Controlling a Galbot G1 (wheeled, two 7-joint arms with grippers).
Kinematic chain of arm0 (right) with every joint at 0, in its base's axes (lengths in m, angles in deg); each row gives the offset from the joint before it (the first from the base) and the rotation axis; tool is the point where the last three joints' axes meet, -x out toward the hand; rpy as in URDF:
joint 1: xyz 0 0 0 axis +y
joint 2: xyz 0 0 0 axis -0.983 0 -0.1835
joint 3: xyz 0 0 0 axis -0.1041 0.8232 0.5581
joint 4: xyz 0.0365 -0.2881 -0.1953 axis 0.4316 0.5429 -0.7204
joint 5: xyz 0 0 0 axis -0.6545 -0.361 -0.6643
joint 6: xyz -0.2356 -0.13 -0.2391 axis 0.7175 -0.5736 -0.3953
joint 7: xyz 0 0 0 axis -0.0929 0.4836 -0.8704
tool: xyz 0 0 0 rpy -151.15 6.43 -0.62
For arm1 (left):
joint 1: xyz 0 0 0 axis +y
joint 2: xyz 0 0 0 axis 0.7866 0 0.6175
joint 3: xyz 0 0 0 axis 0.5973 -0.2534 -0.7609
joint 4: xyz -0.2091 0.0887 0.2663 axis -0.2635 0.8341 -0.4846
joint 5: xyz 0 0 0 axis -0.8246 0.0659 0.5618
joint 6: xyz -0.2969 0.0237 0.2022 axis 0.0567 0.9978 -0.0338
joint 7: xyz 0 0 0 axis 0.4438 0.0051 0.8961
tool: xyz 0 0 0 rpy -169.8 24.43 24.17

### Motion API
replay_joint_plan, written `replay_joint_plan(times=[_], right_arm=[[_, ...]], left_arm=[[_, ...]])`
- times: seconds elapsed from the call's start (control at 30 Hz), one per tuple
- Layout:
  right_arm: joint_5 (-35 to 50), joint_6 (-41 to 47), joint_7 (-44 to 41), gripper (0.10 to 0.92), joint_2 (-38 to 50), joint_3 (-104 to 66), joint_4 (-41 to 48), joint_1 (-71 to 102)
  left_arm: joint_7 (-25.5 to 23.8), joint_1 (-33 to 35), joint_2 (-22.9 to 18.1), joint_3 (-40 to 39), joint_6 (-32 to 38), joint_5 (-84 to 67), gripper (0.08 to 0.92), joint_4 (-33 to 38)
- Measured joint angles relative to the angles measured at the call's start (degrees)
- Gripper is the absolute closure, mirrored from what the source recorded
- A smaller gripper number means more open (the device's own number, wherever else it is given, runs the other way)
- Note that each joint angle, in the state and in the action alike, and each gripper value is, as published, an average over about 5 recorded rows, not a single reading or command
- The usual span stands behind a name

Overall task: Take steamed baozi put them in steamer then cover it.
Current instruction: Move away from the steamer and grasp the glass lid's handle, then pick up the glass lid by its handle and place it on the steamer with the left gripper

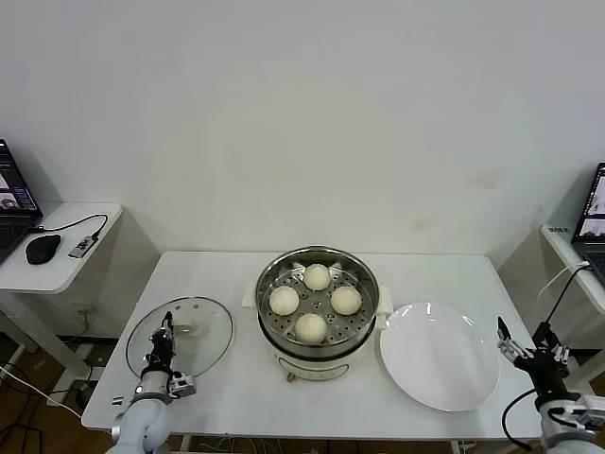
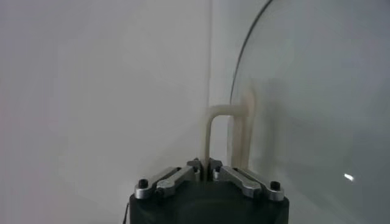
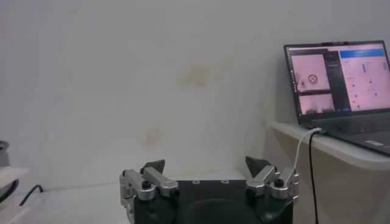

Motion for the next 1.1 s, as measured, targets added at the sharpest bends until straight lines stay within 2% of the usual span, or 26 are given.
replay_joint_plan(times=[0.23, 0.43, 0.8, 1.1], right_arm=[[0.3, 0.5, 0.0, 0.203, -0.3, -0.1, -0.2, -0.7], [-0.3, 1.5, 0.0, 0.203, -0.6, -0.1, -0.9, -0.9], [-2.9, 3.4, 0.3, 0.203, -1.5, 0.1, -0.9, -1.5], [-5.5, 3.6, 0.2, 0.203, -2.8, -0.2, -0.7, -1.4]], left_arm=[[0.0, 2.5, 1.6, 0.2, -3.6, -1.2, 0.862, 6.5], [-2.5, 4.6, 2.6, 0.3, -11.0, -0.9, 0.862, 14.5], [-15.1, 4.6, 1.8, -2.8, -25.7, 3.6, 0.862, 31.1], [-23.3, 1.9, -1.6, -9.1, -31.6, 8.9, 0.862, 37.7]])
